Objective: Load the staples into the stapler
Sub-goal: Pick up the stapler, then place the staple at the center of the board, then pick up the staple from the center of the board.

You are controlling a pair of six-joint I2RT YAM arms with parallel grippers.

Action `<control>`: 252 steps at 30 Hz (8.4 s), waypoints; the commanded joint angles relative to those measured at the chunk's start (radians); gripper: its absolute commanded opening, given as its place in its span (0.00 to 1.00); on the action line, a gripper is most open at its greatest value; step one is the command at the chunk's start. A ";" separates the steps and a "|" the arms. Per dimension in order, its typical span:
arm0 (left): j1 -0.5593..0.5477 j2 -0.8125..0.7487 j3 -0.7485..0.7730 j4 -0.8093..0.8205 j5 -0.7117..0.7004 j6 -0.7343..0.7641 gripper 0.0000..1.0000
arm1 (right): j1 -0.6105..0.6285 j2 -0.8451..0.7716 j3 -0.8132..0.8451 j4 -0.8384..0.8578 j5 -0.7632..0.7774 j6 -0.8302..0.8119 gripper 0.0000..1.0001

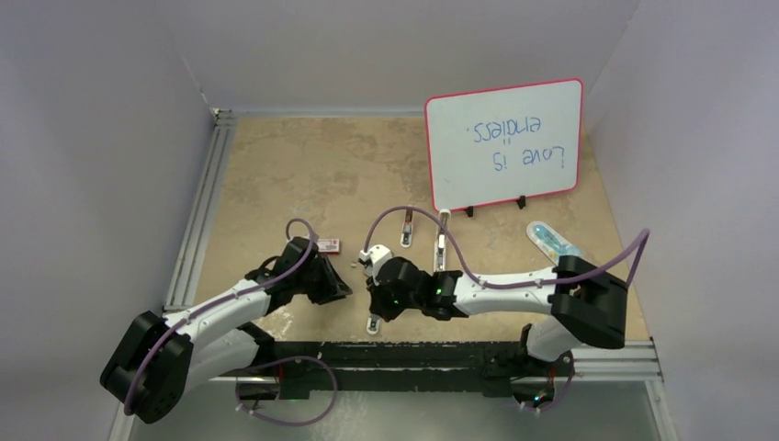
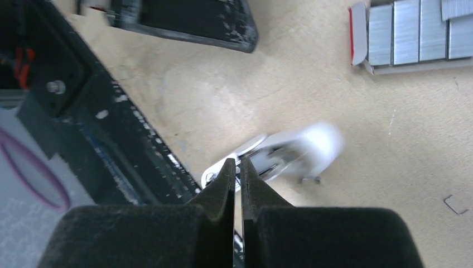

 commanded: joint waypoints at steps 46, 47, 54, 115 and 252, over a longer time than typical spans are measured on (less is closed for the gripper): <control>0.001 -0.274 -0.077 0.487 0.454 0.144 0.55 | -0.330 -0.258 -0.064 0.172 -0.294 0.238 0.01; 0.001 -0.268 -0.073 0.505 0.460 0.141 0.56 | -0.345 -0.261 -0.067 0.179 -0.321 0.248 0.01; 0.008 -0.214 -0.071 0.640 0.486 0.066 0.56 | -0.433 -0.268 -0.099 0.255 -0.526 0.317 0.01; 0.013 0.017 0.069 0.458 0.397 0.150 0.01 | -0.429 0.113 0.123 0.044 -0.052 0.139 0.31; -0.228 0.104 0.280 0.102 -0.163 0.192 0.50 | -0.163 -0.057 -0.061 -0.550 0.327 0.911 0.15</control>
